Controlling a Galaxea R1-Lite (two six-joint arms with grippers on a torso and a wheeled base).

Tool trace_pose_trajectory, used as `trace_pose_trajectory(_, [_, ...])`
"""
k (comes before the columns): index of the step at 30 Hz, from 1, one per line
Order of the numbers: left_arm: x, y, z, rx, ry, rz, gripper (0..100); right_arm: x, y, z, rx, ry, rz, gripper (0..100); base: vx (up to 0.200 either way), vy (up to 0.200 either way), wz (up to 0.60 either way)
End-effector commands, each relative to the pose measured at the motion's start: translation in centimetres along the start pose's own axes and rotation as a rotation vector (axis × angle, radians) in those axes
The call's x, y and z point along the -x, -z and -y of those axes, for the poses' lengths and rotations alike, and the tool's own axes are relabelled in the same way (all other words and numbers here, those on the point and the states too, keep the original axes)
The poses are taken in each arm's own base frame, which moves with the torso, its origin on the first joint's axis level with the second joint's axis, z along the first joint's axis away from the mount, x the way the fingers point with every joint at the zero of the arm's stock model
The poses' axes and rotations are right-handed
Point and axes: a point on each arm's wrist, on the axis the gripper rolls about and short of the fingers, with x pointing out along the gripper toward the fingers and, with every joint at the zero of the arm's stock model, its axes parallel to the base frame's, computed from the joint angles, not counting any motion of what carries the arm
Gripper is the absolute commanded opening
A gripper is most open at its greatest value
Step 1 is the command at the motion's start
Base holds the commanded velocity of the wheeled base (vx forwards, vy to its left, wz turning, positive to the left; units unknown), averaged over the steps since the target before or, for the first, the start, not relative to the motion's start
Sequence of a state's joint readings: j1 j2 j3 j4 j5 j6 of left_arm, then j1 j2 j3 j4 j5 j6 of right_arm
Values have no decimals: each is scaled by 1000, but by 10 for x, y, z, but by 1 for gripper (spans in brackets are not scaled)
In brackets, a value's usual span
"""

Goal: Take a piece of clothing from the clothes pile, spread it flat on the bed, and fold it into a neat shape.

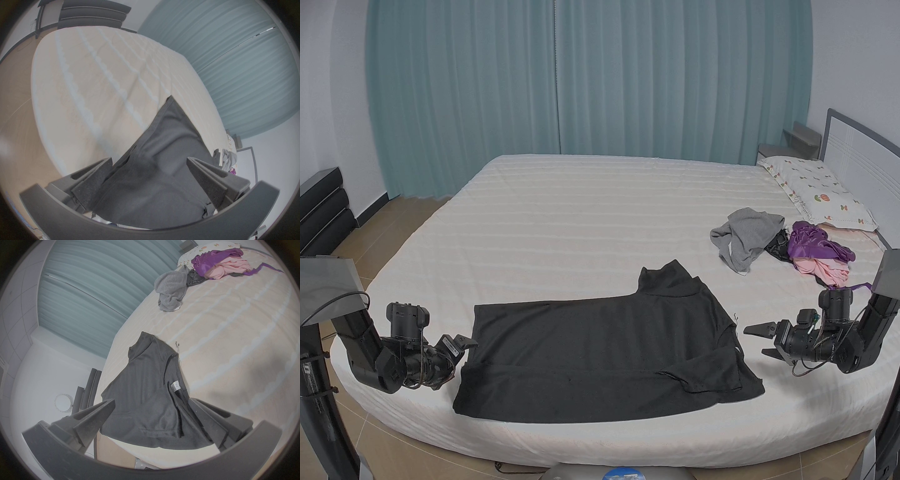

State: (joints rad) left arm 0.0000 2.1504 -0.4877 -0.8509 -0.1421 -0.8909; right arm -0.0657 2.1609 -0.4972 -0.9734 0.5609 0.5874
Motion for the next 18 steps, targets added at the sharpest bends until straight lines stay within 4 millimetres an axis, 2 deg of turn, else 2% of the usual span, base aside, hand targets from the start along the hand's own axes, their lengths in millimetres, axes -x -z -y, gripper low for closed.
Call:
trace_pose_trajectory(1, [1, -1, -2, 3, 10, 9, 100, -1, 1, 1, -3, 2, -3, 100, 0, 0, 0])
trace_pose_trajectory(13, [0, -5, 5, -7, 36, 22, 100, -1, 2, 1, -2, 3, -7, 100, 0, 0, 0])
trace_pose_trajectory(18, [-8, -18, 19, -20, 84, 61, 100, -2, 4, -1, 2, -1, -16, 100, 0, 0, 0])
